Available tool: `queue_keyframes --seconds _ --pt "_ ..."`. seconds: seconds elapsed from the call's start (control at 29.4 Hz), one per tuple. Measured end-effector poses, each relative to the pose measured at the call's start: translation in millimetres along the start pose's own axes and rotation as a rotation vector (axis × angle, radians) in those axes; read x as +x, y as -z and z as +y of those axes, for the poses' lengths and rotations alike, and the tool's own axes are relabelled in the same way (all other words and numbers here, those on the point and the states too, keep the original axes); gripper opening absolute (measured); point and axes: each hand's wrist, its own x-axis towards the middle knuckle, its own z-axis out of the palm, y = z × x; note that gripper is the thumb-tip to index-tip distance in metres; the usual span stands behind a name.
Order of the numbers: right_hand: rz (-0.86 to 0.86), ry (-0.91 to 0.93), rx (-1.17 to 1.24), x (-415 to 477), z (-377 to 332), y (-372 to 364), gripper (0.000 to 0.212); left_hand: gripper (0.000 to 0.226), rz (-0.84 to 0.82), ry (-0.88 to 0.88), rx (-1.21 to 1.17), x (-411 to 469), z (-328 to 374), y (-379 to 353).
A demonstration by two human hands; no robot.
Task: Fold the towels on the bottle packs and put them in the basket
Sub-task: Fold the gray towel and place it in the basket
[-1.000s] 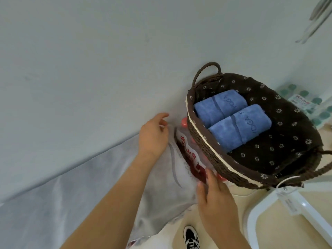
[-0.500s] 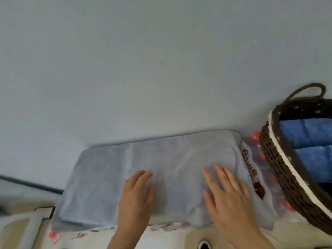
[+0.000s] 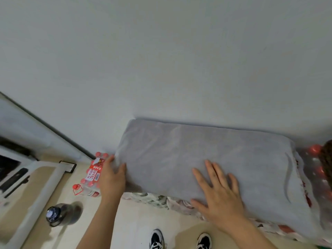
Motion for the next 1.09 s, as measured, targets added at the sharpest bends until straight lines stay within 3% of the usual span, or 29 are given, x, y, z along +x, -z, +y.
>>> queue_keyframes --seconds 0.14,0.34,0.51,0.61,0.78,0.99,1.09 --pt "0.007 0.015 -0.02 0 1 -1 0.106 0.039 -0.044 0.132 -0.229 4 -6 10" --pt "0.126 0.074 -0.015 -20 -4 -7 0.099 0.049 -0.026 0.166 -0.276 9 -10 19" --pt "0.119 0.095 -0.076 -26 8 -15 0.11 0.057 -0.074 0.296 -0.371 -4 -18 20" --pt "0.114 0.105 -0.077 -26 7 -10 0.105 0.053 -0.097 0.304 -0.426 -1 -25 22" --pt "0.168 0.048 -0.017 -32 5 -11 0.093 0.025 -0.01 0.296 -0.554 3 -25 29" --pt "0.131 -0.042 0.048 -50 12 -5 0.083 0.04 0.027 0.17 -0.36 -4 -2 28" --pt "0.157 -0.134 0.092 -68 19 -3 0.066 0.046 -0.013 0.074 -0.283 -18 8 30"
